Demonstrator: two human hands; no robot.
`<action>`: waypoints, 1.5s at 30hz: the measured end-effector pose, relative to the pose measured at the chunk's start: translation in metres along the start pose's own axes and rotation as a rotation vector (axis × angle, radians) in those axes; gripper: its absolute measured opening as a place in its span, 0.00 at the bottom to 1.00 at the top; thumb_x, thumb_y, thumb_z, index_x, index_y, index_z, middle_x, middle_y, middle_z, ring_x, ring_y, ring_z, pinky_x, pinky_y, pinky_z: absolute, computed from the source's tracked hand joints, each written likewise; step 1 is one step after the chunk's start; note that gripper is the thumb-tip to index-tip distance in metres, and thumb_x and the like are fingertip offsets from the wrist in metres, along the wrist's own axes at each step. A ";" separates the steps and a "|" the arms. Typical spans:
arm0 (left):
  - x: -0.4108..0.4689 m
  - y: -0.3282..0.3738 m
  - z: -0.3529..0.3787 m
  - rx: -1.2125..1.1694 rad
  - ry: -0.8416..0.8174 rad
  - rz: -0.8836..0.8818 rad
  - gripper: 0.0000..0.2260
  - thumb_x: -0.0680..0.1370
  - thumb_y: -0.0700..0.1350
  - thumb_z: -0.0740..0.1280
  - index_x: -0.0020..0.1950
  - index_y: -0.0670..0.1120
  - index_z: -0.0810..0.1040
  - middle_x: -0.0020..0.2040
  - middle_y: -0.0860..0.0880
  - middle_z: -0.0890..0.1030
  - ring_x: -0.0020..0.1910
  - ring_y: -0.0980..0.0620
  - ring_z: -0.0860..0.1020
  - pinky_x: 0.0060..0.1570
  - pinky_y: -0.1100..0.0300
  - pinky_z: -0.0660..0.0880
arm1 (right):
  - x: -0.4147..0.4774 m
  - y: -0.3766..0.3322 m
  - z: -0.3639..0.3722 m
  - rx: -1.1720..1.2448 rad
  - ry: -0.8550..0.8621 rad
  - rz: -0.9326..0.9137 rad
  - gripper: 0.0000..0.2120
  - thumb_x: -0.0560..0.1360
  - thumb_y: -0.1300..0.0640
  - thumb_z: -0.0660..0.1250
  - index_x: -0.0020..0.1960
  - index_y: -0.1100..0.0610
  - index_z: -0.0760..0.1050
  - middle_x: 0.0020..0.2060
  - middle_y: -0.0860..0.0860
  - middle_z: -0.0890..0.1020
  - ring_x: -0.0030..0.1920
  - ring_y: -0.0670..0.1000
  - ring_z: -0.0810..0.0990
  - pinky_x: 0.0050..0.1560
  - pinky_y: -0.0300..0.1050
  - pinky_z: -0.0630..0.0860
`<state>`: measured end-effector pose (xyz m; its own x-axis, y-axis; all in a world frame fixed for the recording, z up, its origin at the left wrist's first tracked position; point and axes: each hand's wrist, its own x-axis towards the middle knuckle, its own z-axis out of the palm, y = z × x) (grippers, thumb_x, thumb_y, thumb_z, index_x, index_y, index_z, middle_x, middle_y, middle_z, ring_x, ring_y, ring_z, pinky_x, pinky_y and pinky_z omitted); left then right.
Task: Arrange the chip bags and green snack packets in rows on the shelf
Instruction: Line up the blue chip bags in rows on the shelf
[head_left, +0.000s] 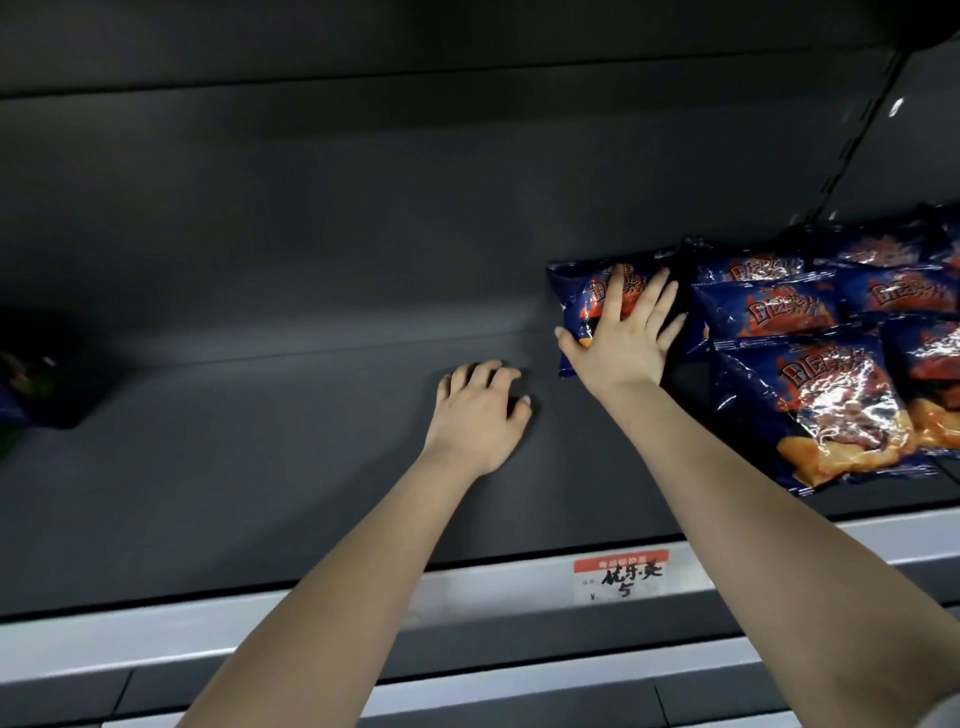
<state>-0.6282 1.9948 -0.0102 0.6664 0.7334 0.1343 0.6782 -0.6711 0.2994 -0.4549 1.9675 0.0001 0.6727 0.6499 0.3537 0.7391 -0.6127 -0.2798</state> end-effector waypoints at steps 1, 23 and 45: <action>0.000 0.000 -0.001 0.000 -0.004 -0.001 0.20 0.81 0.54 0.53 0.72 0.52 0.64 0.73 0.51 0.63 0.73 0.48 0.57 0.73 0.51 0.50 | -0.003 -0.002 -0.003 0.008 0.024 -0.015 0.46 0.73 0.36 0.63 0.78 0.56 0.43 0.75 0.65 0.40 0.75 0.64 0.40 0.72 0.64 0.44; -0.124 -0.171 -0.094 0.047 0.134 -0.424 0.19 0.81 0.52 0.54 0.72 0.50 0.63 0.70 0.47 0.69 0.69 0.43 0.65 0.72 0.52 0.56 | -0.114 -0.218 0.002 0.326 -0.225 -0.581 0.24 0.79 0.47 0.58 0.72 0.54 0.63 0.77 0.55 0.43 0.77 0.57 0.43 0.74 0.61 0.45; -0.220 -0.288 -0.127 0.104 0.281 -0.681 0.20 0.79 0.58 0.52 0.69 0.53 0.67 0.71 0.50 0.68 0.74 0.48 0.58 0.74 0.49 0.51 | -0.184 -0.423 0.029 0.654 -0.313 -0.921 0.39 0.76 0.48 0.66 0.78 0.59 0.49 0.75 0.58 0.56 0.72 0.58 0.64 0.63 0.49 0.69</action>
<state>-1.0096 2.0402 -0.0062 -0.0070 0.9814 0.1918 0.9480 -0.0545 0.3136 -0.8901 2.1205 0.0273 -0.2143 0.8655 0.4528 0.7672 0.4361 -0.4704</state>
